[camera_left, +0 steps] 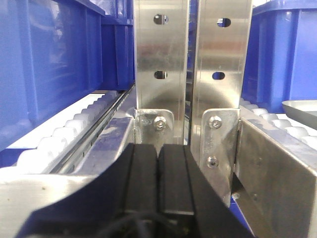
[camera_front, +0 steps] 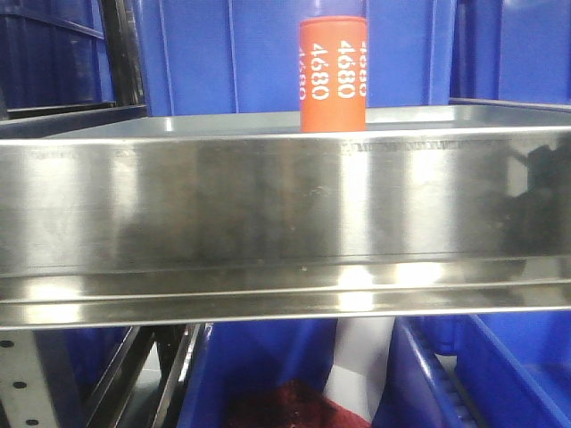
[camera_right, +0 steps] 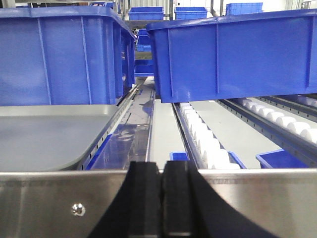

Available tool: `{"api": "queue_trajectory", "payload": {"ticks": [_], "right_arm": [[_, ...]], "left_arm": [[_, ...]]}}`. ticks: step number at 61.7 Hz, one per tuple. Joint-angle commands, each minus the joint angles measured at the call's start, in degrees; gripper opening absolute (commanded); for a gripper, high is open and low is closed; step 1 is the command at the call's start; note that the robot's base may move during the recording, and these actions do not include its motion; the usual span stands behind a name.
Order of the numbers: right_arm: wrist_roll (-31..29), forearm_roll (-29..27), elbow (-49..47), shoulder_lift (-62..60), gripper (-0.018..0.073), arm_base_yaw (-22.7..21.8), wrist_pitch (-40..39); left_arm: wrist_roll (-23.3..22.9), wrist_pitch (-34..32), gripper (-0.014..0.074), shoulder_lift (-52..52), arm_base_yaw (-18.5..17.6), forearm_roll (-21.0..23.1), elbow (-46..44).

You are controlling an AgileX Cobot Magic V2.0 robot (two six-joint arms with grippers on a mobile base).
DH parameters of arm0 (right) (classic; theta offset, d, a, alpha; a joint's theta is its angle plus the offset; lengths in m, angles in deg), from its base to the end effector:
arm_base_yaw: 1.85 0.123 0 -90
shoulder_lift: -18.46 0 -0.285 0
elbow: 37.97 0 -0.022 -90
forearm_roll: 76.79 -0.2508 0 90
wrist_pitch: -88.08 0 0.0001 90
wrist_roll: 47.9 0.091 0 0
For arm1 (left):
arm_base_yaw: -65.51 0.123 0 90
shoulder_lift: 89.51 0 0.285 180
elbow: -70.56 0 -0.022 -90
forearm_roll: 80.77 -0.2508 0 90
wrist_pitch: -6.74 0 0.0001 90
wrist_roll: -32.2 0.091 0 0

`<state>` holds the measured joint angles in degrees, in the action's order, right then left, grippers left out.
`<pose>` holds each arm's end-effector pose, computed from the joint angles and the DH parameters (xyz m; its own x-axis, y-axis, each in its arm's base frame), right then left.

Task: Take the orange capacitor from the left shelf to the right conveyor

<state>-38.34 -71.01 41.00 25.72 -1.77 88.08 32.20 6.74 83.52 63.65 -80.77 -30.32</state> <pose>0.0569 0.0001 0.2033 0.0655 0.0660 -0.9957 -0.0057 0.9978 0.0658 0.0566 -0.0018 0.2027 0.0682 -0.0022 -0.9977 0.0325 0.9995 0.0000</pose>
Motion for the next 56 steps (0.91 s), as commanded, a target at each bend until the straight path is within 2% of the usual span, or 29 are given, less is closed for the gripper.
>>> {"api": "queue_trajectory", "payload": {"ticks": [1, 28, 35, 50, 56], "right_arm": [[0.05, 0.59, 0.15, -1.2, 0.0056, -0.25, -5.64], [0.05, 0.59, 0.15, -1.2, 0.0056, -0.25, -6.97], [1.59, -0.05, 0.1, -1.2, 0.0056, -0.25, -11.39], [11.88, -0.61, -0.99, -1.2, 0.0056, -0.14, -29.86], [15.41, 2.18, -3.8, -1.13, 0.0056, 0.22, -33.24]], "left_arm": [[0.0, -5.16, -0.0105, -0.58, -0.44, 0.31, -0.45], [0.0, -5.16, -0.0105, -0.58, -0.44, 0.31, -0.45], [0.0, -5.16, -0.0105, -0.58, -0.44, 0.31, -0.45], [0.0, -5.16, -0.0105, -0.58, -0.44, 0.31, -0.45], [0.0, -5.16, -0.0105, -0.58, -0.44, 0.31, -0.45]]}}
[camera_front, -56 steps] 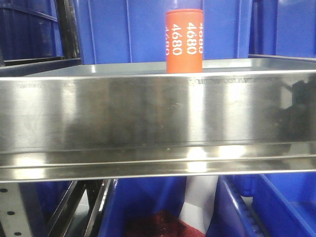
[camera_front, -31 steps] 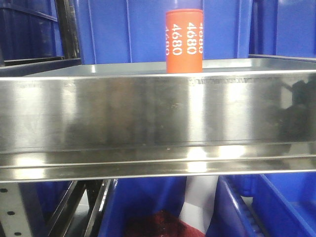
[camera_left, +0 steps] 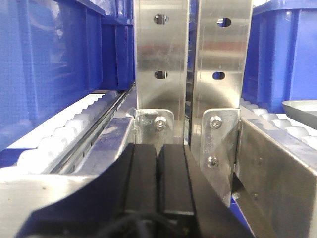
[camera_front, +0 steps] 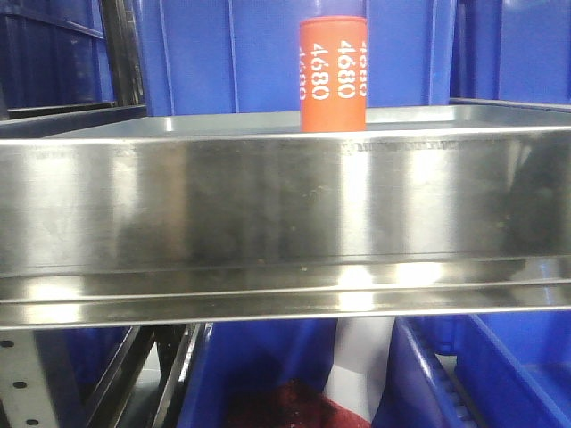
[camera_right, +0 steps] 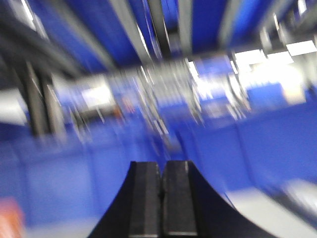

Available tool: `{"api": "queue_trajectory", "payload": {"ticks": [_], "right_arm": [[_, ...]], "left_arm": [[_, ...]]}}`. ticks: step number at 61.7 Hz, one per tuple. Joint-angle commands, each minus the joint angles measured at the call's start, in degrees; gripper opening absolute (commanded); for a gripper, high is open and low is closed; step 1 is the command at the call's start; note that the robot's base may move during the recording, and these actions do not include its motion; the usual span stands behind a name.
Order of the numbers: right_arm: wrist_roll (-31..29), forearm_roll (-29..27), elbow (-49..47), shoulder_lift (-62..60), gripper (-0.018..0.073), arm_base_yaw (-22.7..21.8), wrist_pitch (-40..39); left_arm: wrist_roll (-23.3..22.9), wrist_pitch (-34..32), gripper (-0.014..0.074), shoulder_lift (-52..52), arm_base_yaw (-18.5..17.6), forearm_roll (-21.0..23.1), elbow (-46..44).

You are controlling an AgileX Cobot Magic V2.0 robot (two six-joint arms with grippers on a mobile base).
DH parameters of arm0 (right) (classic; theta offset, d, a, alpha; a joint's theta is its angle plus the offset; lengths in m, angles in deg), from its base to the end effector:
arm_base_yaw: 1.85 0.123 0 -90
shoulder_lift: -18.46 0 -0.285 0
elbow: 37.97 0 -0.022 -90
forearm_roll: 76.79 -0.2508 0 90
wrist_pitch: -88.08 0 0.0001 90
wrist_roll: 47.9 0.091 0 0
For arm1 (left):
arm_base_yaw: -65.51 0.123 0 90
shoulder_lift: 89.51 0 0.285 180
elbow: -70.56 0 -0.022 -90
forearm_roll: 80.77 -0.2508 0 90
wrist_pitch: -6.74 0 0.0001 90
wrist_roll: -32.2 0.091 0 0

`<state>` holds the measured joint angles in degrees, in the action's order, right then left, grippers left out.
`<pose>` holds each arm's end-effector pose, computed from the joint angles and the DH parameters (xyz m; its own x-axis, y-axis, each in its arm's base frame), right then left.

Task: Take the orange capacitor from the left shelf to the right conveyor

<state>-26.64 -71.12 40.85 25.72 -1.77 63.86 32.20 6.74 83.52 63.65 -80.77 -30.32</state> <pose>0.0463 0.0037 0.2408 0.4413 0.2775 -0.8534 -0.1659 0.9598 0.2263 0.0566 -0.0018 0.2027 0.0682 -0.0022 -0.9977 0.0325 0.9995 0.0000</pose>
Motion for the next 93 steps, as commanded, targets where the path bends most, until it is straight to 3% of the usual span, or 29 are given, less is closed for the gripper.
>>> {"api": "queue_trajectory", "payload": {"ticks": [1, 7, 10, 17, 24, 30, 37, 45, 50, 54, 62, 67, 74, 84, 93], "right_arm": [[4.41, 3.29, -4.81, -1.13, 0.0056, 0.22, -8.84], [10.57, 14.42, -11.66, -0.11, 0.0056, 0.22, -5.21], [14.73, 23.38, -16.1, 1.46, 0.0059, 0.22, -3.18], [28.12, 39.54, -26.1, 7.97, 0.0059, 0.22, -3.0], [44.06, 53.96, -34.39, 17.09, 0.0059, 0.22, -9.54], [56.81, 64.69, -40.22, 24.93, 0.0059, 0.22, -14.42], [74.59, 74.71, -43.97, 32.68, 0.0058, 0.22, -13.99], [86.83, 84.29, -46.84, 38.93, 0.0058, 0.22, -11.76], [90.85, 89.5, -47.79, 42.72, 0.0071, 0.22, -12.49], [93.2, 91.08, -48.43, 45.42, 0.0136, 0.22, -14.26], [95.74, 91.13, -48.9, 50.74, 0.0438, 0.22, -16.79], [95.79, 91.13, -48.9, 53.12, 0.0548, 0.22, -17.75], [95.68, 91.25, -48.9, 54.75, 0.0554, 0.75, -21.01], [93.68, 93.3, -49.98, 54.57, 0.0554, 1.93, -19.6], [96.45, 100.32, -56.01, 54.69, 0.0554, 1.93, -19.12]], "left_arm": [[0.0, -5.16, -0.0105, -0.58, -0.44, 0.31, -0.45], [0.0, -5.16, -0.0105, -0.58, -0.44, 0.31, -0.45], [0.0, -5.16, -0.0105, -0.58, -0.44, 0.31, -0.45], [0.0, -5.16, -0.0105, -0.58, -0.44, 0.31, -0.45], [0.0, -5.16, -0.0105, -0.58, -0.44, 0.31, -0.45], [0.0, -5.16, -0.0105, -0.58, -0.44, 0.31, -0.45], [0.0, -5.16, -0.0105, -0.58, -0.44, 0.31, -0.45], [0.0, -5.16, -0.0105, -0.58, -0.44, 0.31, -0.45], [0.0, -5.16, -0.0105, -0.58, -0.44, 0.31, -0.45], [0.0, -5.16, -0.0105, -0.58, -0.44, 0.31, -0.45], [0.0, -5.16, -0.0105, -0.58, -0.44, 0.31, -0.45], [0.0, -5.16, -0.0105, -0.58, -0.44, 0.31, -0.45], [0.0, -5.16, -0.0105, -0.58, -0.44, 0.31, -0.45], [0.0, -5.16, -0.0105, -0.58, -0.44, 0.31, -0.45], [0.0, -5.16, -0.0105, -0.58, -0.44, 0.31, -0.45]]}}
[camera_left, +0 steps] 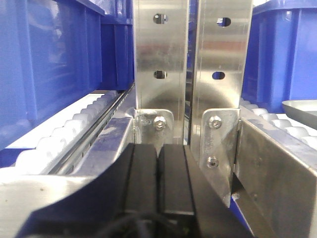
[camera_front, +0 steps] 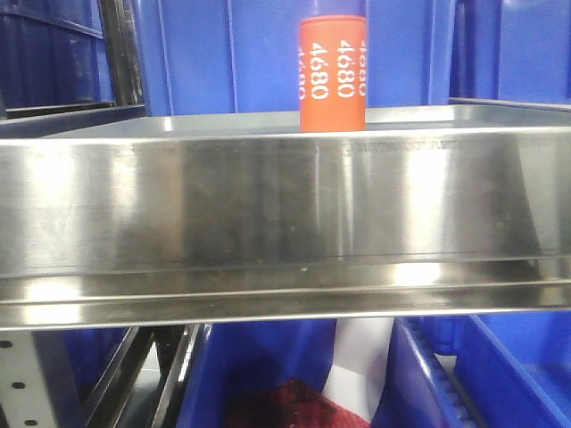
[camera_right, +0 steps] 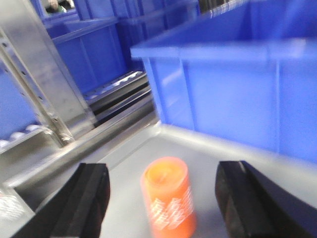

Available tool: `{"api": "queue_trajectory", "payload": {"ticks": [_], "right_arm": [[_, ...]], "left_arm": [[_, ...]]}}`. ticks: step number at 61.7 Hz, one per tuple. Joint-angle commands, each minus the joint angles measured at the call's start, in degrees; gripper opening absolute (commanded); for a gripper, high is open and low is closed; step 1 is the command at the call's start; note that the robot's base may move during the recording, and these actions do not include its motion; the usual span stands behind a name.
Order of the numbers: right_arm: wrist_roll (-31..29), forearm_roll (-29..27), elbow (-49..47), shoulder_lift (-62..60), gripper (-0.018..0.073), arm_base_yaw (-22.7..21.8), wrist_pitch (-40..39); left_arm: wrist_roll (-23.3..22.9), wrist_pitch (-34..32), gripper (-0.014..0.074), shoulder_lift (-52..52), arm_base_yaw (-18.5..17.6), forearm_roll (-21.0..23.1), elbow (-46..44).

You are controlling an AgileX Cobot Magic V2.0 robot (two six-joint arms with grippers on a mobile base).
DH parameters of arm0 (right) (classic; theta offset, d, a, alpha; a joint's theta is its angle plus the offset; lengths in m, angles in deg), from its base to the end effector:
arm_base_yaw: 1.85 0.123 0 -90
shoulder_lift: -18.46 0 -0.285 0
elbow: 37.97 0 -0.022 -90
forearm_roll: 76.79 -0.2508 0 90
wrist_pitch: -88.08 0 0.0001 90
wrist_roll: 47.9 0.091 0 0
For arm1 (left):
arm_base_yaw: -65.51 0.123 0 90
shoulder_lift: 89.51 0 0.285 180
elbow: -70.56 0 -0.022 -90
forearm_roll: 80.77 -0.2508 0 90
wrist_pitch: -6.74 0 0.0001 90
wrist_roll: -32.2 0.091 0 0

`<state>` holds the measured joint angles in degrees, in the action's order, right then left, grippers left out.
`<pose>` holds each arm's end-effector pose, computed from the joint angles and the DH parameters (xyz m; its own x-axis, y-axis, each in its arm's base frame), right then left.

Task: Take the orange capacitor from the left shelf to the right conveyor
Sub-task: 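Move the open right gripper over the orange capacitor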

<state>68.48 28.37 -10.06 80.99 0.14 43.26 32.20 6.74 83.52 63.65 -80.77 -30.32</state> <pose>0.1817 0.0682 0.3787 -0.3227 0.0587 -0.9447 -0.6544 0.7072 0.2675 0.0566 -0.0018 0.2027 0.0682 -0.0022 -0.9977 0.0325 0.9995 0.0000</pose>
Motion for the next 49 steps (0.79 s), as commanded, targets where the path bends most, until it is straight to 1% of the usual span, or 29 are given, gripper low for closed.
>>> {"api": "queue_trajectory", "payload": {"ticks": [1, 4, 12, 22, 27, 39, 49], "right_arm": [[1.96, 0.76, -6.0, -0.46, 0.0554, 0.01, 1.44], [2.97, 0.76, -7.57, -0.16, 0.0554, 0.03, 1.55], [3.01, 0.76, -12.13, 2.79, 0.0554, 0.03, 0.26], [3.05, 0.76, -13.23, 8.16, 0.0552, 0.09, -2.09], [3.05, 0.76, -13.23, 10.28, 0.0551, 1.01, -3.35], [2.85, 0.76, -13.23, 12.12, 0.055, 3.45, -0.23], [2.16, 0.76, -13.23, 12.35, 0.0475, 4.11, 1.15]], "left_arm": [[0.0, -5.16, -0.0105, -0.58, -0.44, 0.31, -0.45], [0.0, -5.16, -0.0105, -0.58, -0.44, 0.31, -0.45], [0.0, -5.16, -0.0105, -0.58, -0.44, 0.31, -0.45], [0.0, -5.16, -0.0105, -0.58, -0.44, 0.31, -0.45], [0.0, -5.16, -0.0105, -0.58, -0.44, 0.31, -0.45], [0.0, -5.16, -0.0105, -0.58, -0.44, 0.31, -0.45], [0.0, -5.16, -0.0105, -0.58, -0.44, 0.31, -0.45]]}}
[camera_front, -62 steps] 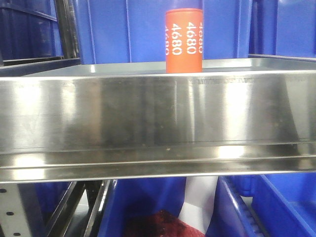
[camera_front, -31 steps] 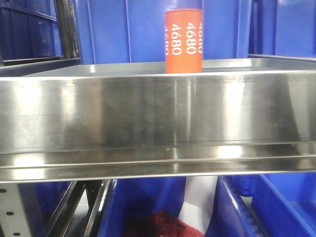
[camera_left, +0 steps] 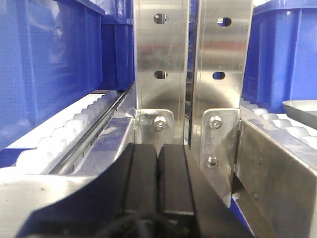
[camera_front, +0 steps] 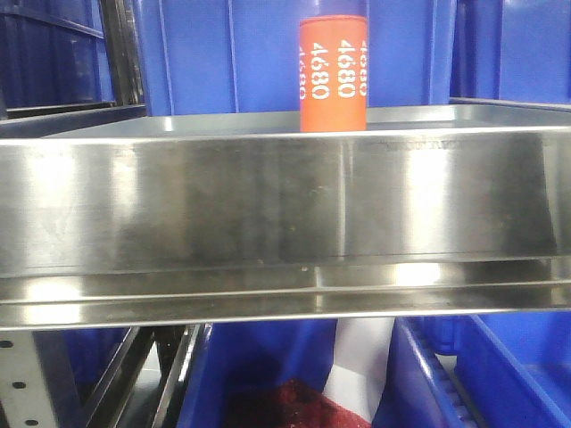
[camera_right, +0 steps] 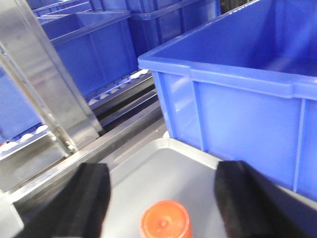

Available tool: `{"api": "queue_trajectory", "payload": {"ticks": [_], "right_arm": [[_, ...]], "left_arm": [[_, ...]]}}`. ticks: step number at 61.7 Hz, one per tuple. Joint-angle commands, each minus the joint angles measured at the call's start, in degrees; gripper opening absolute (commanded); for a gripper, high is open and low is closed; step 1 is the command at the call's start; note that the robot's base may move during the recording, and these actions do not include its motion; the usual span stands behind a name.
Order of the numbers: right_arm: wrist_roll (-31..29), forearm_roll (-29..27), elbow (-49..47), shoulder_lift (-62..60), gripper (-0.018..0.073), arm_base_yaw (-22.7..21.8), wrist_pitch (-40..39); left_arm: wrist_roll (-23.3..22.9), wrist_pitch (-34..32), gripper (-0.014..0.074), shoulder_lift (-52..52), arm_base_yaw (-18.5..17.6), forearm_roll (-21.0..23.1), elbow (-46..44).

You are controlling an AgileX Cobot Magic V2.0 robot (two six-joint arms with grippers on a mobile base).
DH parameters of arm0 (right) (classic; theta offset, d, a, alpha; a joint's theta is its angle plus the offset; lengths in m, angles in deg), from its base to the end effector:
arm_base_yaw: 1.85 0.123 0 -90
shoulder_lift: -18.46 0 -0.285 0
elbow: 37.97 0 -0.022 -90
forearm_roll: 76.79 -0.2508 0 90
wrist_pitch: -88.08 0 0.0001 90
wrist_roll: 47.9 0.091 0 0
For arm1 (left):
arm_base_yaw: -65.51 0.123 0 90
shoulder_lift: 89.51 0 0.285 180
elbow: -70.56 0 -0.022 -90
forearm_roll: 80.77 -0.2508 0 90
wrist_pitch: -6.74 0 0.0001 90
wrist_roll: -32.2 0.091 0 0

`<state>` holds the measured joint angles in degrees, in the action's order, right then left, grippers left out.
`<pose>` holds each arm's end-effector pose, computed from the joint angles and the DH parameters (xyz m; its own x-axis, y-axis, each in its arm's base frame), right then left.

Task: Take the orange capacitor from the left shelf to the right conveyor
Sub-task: 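Move the open right gripper over the orange capacitor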

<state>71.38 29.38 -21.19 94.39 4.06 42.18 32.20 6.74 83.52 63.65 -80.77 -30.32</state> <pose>0.2370 0.0876 0.3884 -0.4015 0.0429 -0.9149 -0.6823 0.6524 0.3300 0.0566 -0.0018 0.2027 0.0682 -0.0022 -0.9977 0.0325 0.9995 0.0000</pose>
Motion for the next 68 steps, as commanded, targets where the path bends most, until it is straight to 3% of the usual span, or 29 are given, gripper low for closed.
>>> {"api": "queue_trajectory", "payload": {"ticks": [1, 23, 34, 47, 57, 68], "right_arm": [[-0.73, -0.25, -2.09, -1.05, 0.0468, 0.19, 2.14], [-0.73, -0.25, -2.09, -1.05, 0.0459, 0.19, 1.61], [-0.8, -0.25, -2.09, -1.05, 0.0459, 0.77, 9.36], [-1.15, -0.25, -2.09, -1.05, 0.0459, 7.71, 24.25], [-6.46, -0.25, -1.98, -0.84, 0.0459, 11.73, 32.19], [-12.36, -0.25, 0.1, -0.7, 0.0459, 13.84, 35.83]], "left_arm": [[0.0, -5.16, -0.0105, -0.58, -0.44, 0.31, -0.45], [0.0, -5.16, -0.0105, -0.58, -0.44, 0.31, -0.45], [0.0, -5.16, -0.0105, -0.58, -0.44, 0.31, -0.45], [0.0, -5.16, -0.0105, -0.58, -0.44, 0.31, -0.45], [0.0, -5.16, -0.0105, -0.58, -0.44, 0.31, -0.45], [0.0, -5.16, -0.0105, -0.58, -0.44, 0.31, -0.45]]}}
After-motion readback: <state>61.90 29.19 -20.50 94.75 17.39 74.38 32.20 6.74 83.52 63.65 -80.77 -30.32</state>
